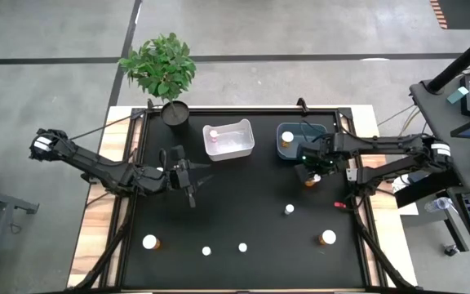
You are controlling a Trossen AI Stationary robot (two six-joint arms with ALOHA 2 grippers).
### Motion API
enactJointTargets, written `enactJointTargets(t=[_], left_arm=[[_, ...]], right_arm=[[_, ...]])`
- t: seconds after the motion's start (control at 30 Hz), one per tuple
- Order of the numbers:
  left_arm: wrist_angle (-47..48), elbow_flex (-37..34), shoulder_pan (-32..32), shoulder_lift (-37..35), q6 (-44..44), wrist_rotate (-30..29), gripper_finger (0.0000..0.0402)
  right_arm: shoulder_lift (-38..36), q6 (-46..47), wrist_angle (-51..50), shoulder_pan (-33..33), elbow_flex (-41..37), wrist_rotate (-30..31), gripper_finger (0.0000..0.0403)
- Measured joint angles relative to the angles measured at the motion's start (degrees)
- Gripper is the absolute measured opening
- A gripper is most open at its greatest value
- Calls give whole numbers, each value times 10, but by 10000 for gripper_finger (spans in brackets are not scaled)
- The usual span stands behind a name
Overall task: Pick and place medicine bottles into bin by pill shape (circle, oval)
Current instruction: Put the orange capsule bottle into the blue bin
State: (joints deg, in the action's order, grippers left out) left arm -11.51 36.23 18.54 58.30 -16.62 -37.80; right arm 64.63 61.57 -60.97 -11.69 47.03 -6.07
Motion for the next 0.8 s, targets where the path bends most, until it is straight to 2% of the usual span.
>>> enactJointTargets(t=[0.17, 0.33, 0.6, 0.8], left_arm=[[0, 0, 0, 0, 0, 0, 136], [0, 0, 0, 0, 0, 0, 136], [0, 0, 0, 0, -2, 0, 136], [0, 0, 0, 0, -2, 0, 136]], right_arm=[[22, -2, 0, 16, 51, 0, 204], [66, -49, -1, 14, 124, 5, 202], [152, -151, -42, -16, 251, 19, 202], [192, -220, -83, -51, 315, 38, 201]])
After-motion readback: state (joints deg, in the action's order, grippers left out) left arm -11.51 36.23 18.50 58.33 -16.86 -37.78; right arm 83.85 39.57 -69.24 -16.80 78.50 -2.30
